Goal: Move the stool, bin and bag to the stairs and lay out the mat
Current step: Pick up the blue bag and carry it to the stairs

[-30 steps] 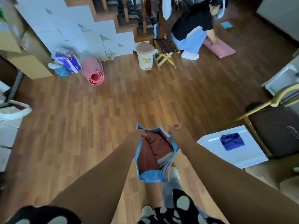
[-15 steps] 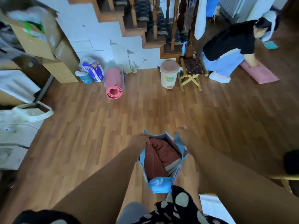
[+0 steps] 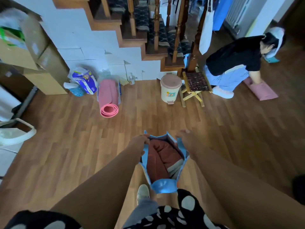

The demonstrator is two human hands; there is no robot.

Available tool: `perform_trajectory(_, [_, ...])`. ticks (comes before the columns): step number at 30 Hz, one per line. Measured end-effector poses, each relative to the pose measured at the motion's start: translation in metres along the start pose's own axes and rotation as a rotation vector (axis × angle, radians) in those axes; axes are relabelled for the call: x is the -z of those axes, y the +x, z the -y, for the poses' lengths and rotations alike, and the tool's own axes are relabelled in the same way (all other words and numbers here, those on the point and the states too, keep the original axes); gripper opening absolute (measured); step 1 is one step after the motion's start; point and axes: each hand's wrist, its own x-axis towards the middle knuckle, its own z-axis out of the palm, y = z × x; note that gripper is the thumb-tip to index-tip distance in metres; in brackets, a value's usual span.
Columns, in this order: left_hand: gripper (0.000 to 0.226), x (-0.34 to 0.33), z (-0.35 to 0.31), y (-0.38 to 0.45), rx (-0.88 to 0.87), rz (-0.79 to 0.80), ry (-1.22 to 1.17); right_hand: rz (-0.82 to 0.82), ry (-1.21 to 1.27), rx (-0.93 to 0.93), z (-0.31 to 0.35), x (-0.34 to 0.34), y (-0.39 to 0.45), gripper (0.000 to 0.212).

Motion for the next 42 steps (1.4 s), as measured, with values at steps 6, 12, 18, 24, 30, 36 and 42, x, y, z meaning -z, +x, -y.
perform_trajectory(6, [0.028,0.012,-0.068,0.062,0.0,0.053,0.062,-0.111,0.045,0.01,0.039,-0.027,0.052,0.013])
perform_trajectory(12, [0.03,0.012,-0.116,0.106,0.008,0.11,0.086,-0.149,0.042,0.008,0.066,-0.04,0.1,0.02])
perform_trajectory(18, [0.019,0.001,-0.167,0.145,0.018,0.09,0.046,-0.081,0.107,0.005,0.104,-0.064,0.144,0.022])
perform_trajectory(24, [0.025,-0.012,-0.207,0.178,0.04,0.021,0.0,0.018,0.108,0.022,0.138,-0.073,0.21,0.018])
perform_trajectory(30, [0.03,-0.026,-0.262,0.209,0.051,-0.089,-0.1,0.092,0.166,-0.115,0.19,-0.054,0.282,0.02])
perform_trajectory(36, [0.015,-0.062,-0.32,0.234,0.045,-0.194,-0.159,0.26,0.041,-0.05,0.254,-0.051,0.338,0.014])
perform_trajectory(42, [0.016,-0.079,-0.354,0.27,0.039,-0.225,-0.256,0.317,0.06,-0.073,0.282,-0.053,0.374,0.021])
